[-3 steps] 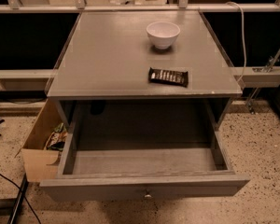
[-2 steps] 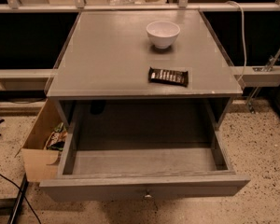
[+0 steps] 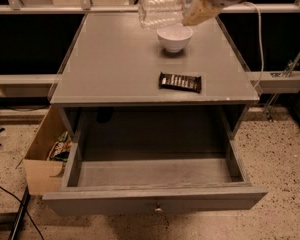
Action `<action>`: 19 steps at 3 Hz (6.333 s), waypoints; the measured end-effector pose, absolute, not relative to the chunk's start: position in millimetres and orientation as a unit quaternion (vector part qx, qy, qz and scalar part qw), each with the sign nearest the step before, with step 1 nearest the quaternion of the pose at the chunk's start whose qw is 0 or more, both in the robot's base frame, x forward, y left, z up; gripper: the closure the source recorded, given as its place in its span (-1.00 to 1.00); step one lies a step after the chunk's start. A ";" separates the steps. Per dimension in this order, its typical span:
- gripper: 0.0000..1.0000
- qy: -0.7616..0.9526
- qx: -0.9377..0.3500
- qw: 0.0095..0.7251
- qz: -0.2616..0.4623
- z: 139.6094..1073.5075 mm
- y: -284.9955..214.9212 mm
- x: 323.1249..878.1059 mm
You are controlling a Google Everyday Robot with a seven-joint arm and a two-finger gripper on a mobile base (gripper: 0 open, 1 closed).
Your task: Place water bottle into top drawer
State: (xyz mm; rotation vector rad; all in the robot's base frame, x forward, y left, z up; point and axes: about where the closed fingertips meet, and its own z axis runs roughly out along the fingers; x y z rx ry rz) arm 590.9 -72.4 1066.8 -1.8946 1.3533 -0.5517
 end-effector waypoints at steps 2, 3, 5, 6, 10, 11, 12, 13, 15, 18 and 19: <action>1.00 0.615 -0.689 0.329 -0.198 1033.1 -161.5 507.1; 1.00 0.649 -0.670 0.318 -0.170 1011.2 -179.1 474.5; 1.00 0.624 -0.694 0.346 -0.099 943.2 -132.4 463.4; 1.00 0.574 -0.732 0.357 -0.083 893.7 -93.1 486.1; 1.00 0.572 -0.762 0.295 -0.071 806.6 -96.7 498.0; 1.00 0.589 -0.758 0.275 -0.055 771.6 -104.8 499.1; 1.00 0.596 -0.754 0.273 -0.041 737.5 -110.6 501.0; 1.00 0.594 -0.752 0.285 -0.038 707.9 -111.0 507.0; 1.00 0.584 -0.749 0.310 -0.035 652.0 -104.1 528.7; 1.00 0.602 -0.747 0.281 -0.033 633.2 -106.6 555.2; 1.00 0.607 -0.745 0.275 -0.029 629.4 -107.7 560.0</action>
Offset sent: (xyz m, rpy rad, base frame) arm -0.1097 -0.1324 -0.0520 0.0568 0.1490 -0.2672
